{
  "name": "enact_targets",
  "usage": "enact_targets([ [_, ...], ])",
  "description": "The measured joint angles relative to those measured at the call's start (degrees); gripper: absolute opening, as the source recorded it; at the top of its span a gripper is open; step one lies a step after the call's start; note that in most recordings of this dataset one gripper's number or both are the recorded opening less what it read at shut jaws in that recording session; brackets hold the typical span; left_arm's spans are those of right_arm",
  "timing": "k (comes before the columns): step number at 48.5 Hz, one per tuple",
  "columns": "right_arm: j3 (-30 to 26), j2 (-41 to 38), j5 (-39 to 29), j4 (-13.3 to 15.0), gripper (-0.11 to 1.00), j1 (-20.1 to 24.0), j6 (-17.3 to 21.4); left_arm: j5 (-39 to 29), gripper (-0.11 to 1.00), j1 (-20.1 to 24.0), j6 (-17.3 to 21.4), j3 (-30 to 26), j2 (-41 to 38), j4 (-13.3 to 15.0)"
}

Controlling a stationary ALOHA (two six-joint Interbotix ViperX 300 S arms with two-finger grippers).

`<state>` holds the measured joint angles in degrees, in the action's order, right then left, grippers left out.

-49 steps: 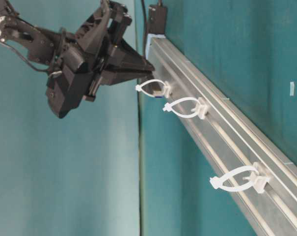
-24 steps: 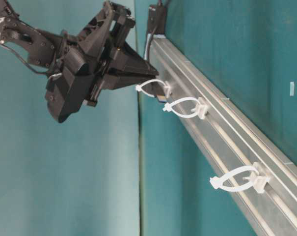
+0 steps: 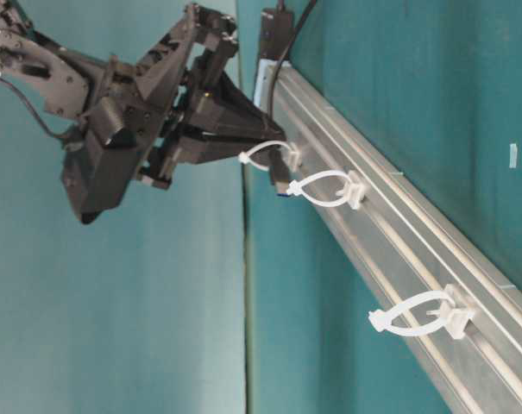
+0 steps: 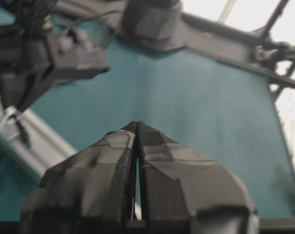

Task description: Pass the USB cable through three rings with both arms.

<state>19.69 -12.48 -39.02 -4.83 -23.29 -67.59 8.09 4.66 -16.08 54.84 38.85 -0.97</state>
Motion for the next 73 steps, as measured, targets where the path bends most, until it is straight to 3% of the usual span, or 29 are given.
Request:
enact_targets([
  [4, 0.00, 0.26, 0.09, -0.26, 0.10, -0.70, 0.00, 0.09, 0.15, 2.20, -0.26, 0.00, -2.11, 0.00],
  [8, 0.18, 0.44, 0.00, -0.35, 0.10, -1.41, 0.00, 0.00, 0.28, 4.66, -0.62, -0.09, -5.01, 0.00],
  [16, 0.35, 0.53, 0.09, -0.44, 0.10, -1.58, 0.00, 2.20, 0.77, 8.53, -0.88, -0.53, -11.51, 0.00],
  [21, 0.35, 0.53, 0.00, -0.79, 0.10, -1.58, 0.00, 5.01, 0.97, 8.96, -1.49, -1.05, -16.79, -0.09],
  [36, 0.44, 0.62, -0.62, -1.58, 0.10, -1.49, 0.00, 11.51, 0.94, 9.32, -2.90, -5.36, -30.59, -0.09],
  [51, 0.44, 0.62, -0.62, -5.63, 0.10, -1.23, 0.00, 19.16, 0.93, 11.07, -2.99, -9.58, -40.43, 0.00],
  [73, 0.44, 0.62, -0.44, -5.89, 0.10, -1.05, 0.00, 21.01, 0.93, 11.07, -3.16, -15.29, -50.27, 0.00],
])
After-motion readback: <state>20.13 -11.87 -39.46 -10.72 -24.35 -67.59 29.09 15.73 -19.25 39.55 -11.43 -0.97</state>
